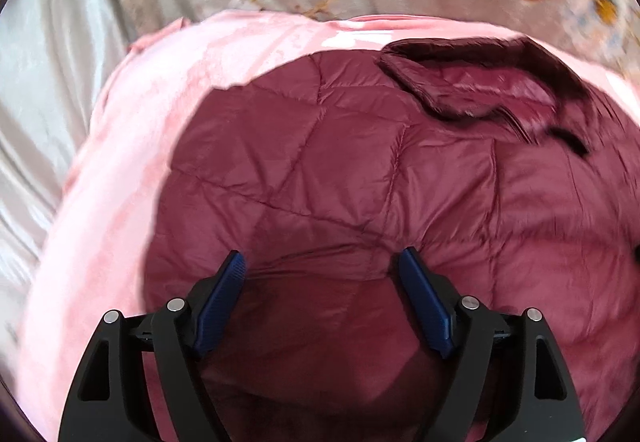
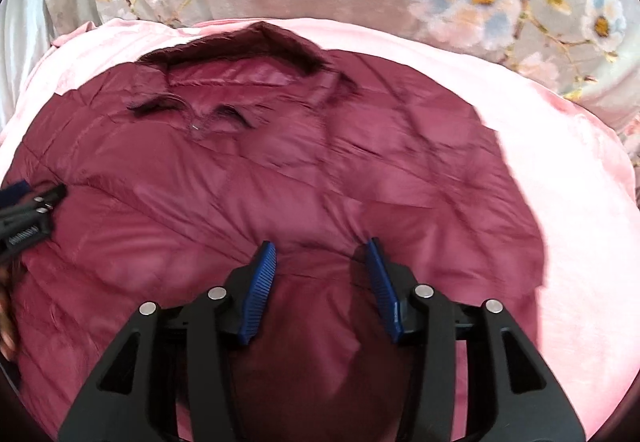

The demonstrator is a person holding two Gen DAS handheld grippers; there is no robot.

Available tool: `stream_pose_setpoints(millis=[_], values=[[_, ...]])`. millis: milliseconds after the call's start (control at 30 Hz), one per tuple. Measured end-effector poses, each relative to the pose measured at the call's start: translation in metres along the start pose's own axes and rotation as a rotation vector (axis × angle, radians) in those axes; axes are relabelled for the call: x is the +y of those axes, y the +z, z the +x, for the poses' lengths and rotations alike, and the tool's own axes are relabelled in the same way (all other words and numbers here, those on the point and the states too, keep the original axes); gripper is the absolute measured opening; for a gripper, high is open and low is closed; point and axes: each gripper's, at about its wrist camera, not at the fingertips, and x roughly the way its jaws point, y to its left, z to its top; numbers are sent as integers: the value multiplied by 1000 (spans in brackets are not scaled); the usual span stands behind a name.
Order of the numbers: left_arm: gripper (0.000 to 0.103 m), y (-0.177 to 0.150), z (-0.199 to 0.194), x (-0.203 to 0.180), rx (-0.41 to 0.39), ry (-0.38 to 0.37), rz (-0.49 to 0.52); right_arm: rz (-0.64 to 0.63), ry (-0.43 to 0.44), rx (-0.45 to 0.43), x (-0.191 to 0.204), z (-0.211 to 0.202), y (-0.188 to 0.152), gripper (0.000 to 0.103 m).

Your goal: Fold large clothes

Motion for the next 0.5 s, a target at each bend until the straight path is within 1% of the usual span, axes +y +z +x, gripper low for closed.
stream_pose_setpoints(millis=[33,67,133,167,233,267,333,400,467,500], values=[[78,-1,-8,6,-10,7,27,14,-21,5,-12,-4,-3,48],[78,-1,-13,11,-12,6,34,45,-33,7,-27,-8,-5,53],[77,7,-24,30,-7,-53,5,124,-23,12,-51,-14,-2,54],[77,16,-30,40,-5,-103,-35,159,-6,11,-59,-16,2,54],[76,35,-34,48,6,-176,-97,204,57,8,-63,-17,17,54],[76,49,-32,51,24,-238,-139,224,98,9,-62,-16,25,54],[76,71,-21,49,62,-345,-189,274,211,20,-57,-8,44,54],[76,85,-7,41,96,-384,-224,333,324,46,-52,8,62,54],[75,97,11,30,137,-435,-254,385,389,59,-49,24,76,54],[75,101,21,25,153,-456,-274,409,403,65,-49,34,84,54]])
